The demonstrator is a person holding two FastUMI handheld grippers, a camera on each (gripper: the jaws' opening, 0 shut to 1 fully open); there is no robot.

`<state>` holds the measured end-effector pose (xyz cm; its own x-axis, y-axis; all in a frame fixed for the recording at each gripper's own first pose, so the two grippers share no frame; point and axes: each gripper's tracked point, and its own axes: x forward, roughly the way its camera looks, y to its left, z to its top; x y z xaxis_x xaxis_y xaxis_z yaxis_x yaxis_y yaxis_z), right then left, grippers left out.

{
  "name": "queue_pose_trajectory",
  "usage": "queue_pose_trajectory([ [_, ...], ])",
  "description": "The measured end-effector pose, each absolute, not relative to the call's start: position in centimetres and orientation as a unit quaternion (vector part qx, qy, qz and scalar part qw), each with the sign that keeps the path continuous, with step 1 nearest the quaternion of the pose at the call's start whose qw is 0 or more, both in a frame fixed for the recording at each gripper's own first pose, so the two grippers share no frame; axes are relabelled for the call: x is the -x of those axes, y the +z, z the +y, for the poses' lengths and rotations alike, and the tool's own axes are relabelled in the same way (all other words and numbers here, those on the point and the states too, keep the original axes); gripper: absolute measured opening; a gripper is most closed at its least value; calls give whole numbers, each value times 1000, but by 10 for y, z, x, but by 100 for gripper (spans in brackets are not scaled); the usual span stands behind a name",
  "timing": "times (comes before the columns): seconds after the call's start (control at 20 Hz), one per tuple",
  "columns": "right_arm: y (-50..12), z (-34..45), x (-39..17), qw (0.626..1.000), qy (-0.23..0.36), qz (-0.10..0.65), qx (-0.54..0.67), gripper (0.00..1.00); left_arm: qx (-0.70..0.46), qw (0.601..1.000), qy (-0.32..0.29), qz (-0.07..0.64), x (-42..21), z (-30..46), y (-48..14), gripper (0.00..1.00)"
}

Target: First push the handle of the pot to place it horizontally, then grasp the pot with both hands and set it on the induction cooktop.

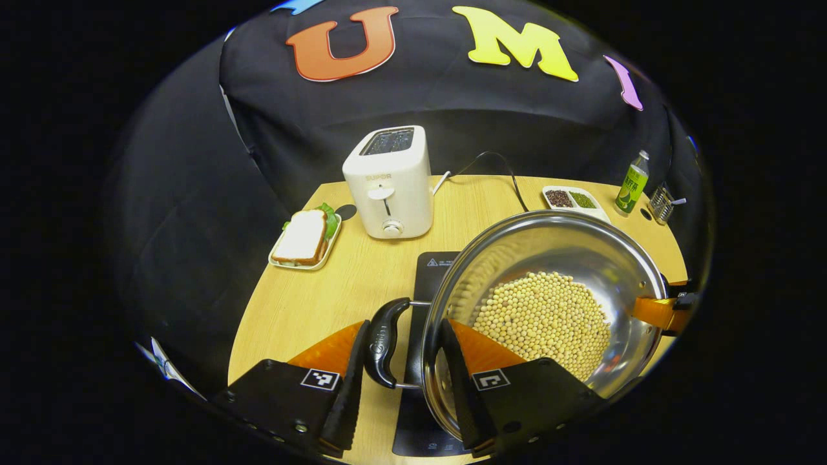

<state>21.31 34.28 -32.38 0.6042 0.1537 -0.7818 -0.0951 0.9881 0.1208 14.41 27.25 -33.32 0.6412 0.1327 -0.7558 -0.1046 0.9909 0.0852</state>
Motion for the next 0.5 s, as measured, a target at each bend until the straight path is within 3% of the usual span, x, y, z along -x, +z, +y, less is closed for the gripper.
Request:
queue_pose_trajectory([
  [0.5,-336,355,-213,898,55,436,-35,58,-27,907,49,416,-148,280,-347,60],
])
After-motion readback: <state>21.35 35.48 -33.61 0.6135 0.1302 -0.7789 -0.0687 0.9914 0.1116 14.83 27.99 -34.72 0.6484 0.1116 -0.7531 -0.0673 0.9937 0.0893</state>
